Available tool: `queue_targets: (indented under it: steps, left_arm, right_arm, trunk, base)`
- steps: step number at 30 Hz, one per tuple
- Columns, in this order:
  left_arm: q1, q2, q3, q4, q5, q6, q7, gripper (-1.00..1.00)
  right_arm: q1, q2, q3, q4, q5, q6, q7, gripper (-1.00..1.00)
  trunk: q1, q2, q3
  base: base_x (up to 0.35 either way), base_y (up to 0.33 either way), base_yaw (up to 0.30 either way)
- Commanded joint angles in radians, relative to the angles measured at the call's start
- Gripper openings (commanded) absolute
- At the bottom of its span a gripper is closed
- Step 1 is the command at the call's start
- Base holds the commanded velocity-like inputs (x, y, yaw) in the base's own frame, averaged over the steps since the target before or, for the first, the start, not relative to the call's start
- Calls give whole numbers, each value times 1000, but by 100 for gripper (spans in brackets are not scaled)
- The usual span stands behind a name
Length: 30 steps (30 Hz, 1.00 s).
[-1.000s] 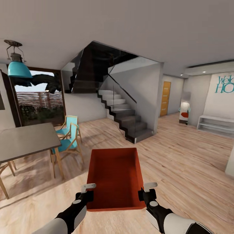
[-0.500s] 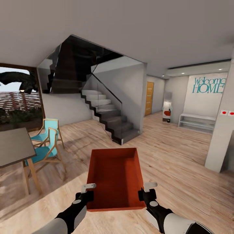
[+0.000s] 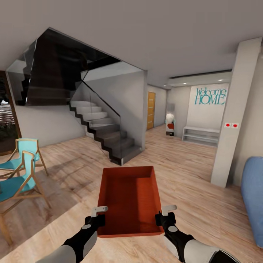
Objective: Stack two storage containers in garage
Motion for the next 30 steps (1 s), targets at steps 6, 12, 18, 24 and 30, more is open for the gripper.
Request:
queue_targets:
  steps: [6,12,18,24,30]
  left_arm:
    - [0,1,-23,-2,-6,-21,35,-100]
    - [0,1,-23,-2,-6,-21,35,-100]
    - [0,1,-23,-2,-6,-21,35,-100]
    - [0,1,-23,-2,-6,-21,35,-100]
    - [0,2,-23,-2,-6,-21,35,-100]
  right_arm:
    - [-1,1,-75,-2,-6,4,0,-100]
    - [-1,1,-75,-1,-6,4,0,-100]
    - [-1,1,-75,-2,-6,4,0,-100]
    - [-1,1,-75,-1,-6,4,0,-100]
    - [-1,1,-75,-1,-6,4,0,-100]
  trunk:
    - [1,-1,-1]
    - [1,-1,-1]
    - [1,-1,-1]
    - [1,-1,-1]
    - [1,-1,-1]
  base:
    - [315,0,-287]
    - [315,0,-287]
    - [316,0,-287]
    - [316,0,-287]
    - [315,0,-287]
